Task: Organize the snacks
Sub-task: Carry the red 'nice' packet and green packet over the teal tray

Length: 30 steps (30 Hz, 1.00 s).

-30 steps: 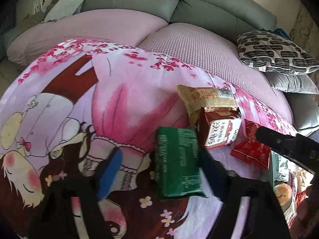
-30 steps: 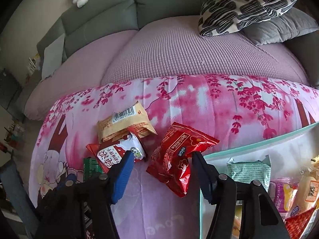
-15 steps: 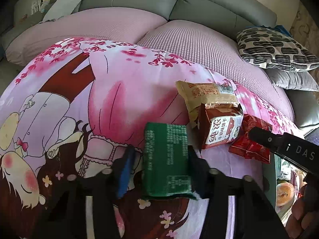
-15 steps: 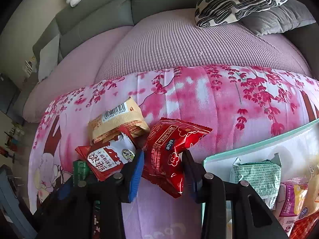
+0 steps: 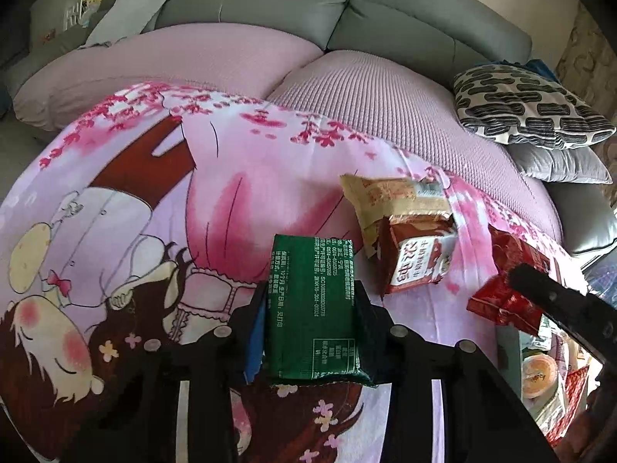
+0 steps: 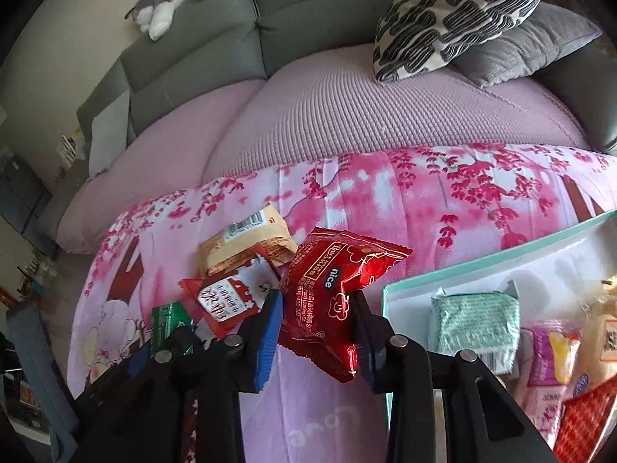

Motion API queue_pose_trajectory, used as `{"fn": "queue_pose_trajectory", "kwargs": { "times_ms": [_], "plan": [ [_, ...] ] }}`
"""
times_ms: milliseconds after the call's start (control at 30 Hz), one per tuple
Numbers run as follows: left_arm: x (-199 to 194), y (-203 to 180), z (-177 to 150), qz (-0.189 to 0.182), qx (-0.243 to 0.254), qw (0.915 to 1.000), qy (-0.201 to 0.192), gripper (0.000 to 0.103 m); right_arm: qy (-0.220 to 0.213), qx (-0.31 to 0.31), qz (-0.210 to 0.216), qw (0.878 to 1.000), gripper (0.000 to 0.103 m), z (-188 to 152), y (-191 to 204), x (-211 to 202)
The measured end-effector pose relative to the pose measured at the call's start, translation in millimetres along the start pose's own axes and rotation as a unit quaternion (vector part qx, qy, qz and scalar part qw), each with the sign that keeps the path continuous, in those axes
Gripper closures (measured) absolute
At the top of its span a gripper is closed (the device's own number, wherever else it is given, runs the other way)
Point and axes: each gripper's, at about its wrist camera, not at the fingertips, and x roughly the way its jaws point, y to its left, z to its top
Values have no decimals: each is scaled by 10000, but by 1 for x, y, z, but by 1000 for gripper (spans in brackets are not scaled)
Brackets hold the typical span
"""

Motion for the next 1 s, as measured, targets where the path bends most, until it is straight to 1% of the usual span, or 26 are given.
{"fn": "queue_pose_trajectory", "kwargs": {
  "times_ms": [200, 400, 500, 733, 900, 1000],
  "plan": [
    [-22, -6, 5, -27, 54, 9996, -260, 61, -366, 111, 151, 9992, 65, -14, -4, -34],
    [-42, -20, 7, -159, 133, 9986, -490, 62, -581, 276, 179, 9978, 65, -29, -19, -60],
    [-51, -32, 7, -246, 242, 9977, -583, 62, -738, 379, 119, 9965, 65, -34, -29, -74],
    [-60, -70, 2, -497, 678, 9942, -677, 62, -1057, 680, -130, 9920, 65, -40, -62, -102],
    [-58, -105, -9, -674, 1101, 9898, -601, 62, -1227, 911, -320, 9877, 65, -41, -91, -119],
    [-56, -125, -15, -871, 1314, 9860, -543, 61, -1319, 1058, -406, 9848, 65, -41, -108, -127]
  ]
}}
